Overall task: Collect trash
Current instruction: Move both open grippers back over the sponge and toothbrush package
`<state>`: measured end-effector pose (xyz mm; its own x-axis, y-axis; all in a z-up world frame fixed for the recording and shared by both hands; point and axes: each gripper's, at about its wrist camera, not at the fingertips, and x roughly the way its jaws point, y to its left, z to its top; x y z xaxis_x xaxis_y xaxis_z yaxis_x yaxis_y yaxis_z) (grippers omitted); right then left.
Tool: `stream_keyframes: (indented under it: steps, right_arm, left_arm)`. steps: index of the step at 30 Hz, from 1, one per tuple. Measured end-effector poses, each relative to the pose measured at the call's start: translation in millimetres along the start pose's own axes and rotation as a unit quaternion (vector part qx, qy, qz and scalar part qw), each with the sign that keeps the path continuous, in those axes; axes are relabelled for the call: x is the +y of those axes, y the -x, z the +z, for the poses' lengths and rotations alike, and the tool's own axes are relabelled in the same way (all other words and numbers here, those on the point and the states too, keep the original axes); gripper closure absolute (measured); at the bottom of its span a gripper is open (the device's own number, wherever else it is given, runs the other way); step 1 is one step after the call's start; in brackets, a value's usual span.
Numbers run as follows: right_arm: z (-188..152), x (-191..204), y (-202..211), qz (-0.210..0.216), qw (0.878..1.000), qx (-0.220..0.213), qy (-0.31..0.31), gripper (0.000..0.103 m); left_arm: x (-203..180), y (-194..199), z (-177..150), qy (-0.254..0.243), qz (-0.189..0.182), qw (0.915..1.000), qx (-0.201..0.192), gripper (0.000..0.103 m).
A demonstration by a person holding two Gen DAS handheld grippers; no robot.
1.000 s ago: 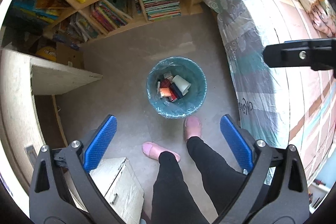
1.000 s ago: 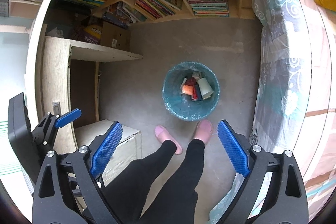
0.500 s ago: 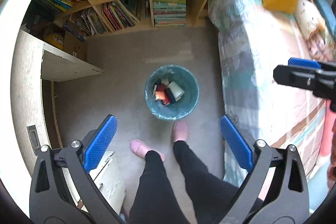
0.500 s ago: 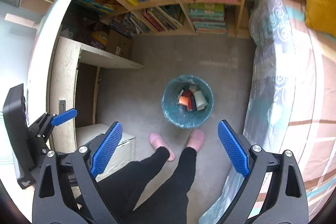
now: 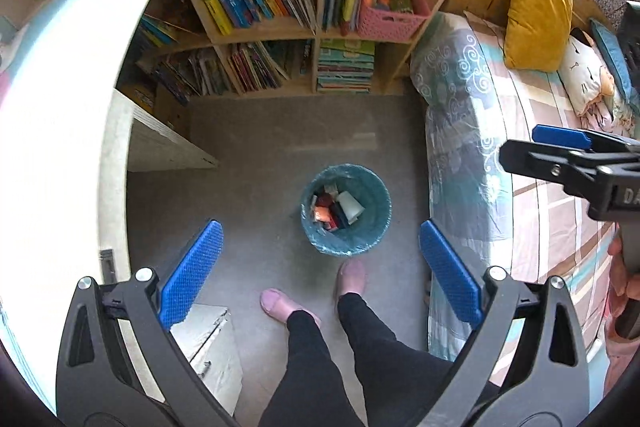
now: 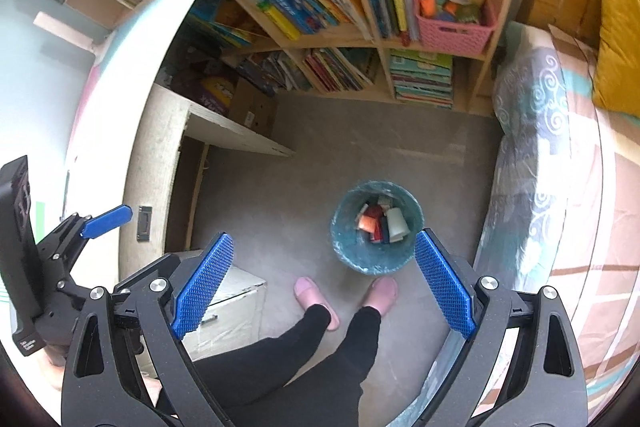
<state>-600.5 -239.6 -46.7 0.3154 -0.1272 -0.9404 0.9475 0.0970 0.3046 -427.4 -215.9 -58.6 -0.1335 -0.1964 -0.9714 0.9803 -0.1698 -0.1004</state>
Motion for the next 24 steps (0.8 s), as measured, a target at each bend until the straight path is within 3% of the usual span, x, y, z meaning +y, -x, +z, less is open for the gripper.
stream_keyframes:
  steps: [8,15,24]
  right_arm:
    - [20.5,54.3,-3.0,0.017,0.999,-0.009,0.041,0.011]
    - [34.6,125.4,-12.8,0.040,0.994,-0.010,0.104,0.011]
    - [37.2,230.4,-40.7,0.063,0.979,0.009,0.194,0.011]
  left_arm:
    - [50.7,33.4,-6.2,0.036,0.035,0.9979,-0.042,0.007]
    - [110.9,52.5,-25.2,0.091,0.046,0.9935,-0.050,0.007]
    - [203.8,75.4,-69.0,0.173,0.086,0.9793,-0.058,0.007]
